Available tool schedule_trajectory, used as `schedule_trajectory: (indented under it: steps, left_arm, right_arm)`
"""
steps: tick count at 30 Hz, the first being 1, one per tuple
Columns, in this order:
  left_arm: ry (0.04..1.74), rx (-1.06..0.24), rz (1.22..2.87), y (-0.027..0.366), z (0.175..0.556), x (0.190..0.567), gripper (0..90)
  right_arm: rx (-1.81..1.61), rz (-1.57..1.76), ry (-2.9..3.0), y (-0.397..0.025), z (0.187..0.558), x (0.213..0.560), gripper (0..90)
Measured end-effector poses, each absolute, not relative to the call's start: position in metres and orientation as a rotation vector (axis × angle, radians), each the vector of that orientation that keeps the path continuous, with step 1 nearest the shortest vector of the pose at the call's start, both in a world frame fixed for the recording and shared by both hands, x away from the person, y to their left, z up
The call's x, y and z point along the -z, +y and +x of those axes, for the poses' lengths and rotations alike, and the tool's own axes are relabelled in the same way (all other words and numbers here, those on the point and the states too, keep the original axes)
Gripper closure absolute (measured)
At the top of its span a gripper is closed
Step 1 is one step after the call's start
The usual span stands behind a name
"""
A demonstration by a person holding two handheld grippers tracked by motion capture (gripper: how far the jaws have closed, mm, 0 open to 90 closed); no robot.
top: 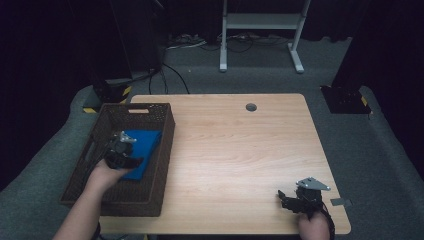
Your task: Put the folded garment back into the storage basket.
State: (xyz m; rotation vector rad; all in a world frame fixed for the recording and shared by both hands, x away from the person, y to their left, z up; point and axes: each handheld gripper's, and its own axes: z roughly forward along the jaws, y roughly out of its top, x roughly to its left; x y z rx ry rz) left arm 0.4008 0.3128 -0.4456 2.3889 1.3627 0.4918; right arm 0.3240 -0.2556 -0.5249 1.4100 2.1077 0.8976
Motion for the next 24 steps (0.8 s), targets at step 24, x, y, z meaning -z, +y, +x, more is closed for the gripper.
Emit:
schedule_trajectory:
  steps: [24]
  left_arm:
    - [1.329,-0.433,2.473,0.277,0.4,0.432,58.1]
  right_arm:
    - [-0.902,1.403,2.114,-0.256,0.324,0.525,12.5]
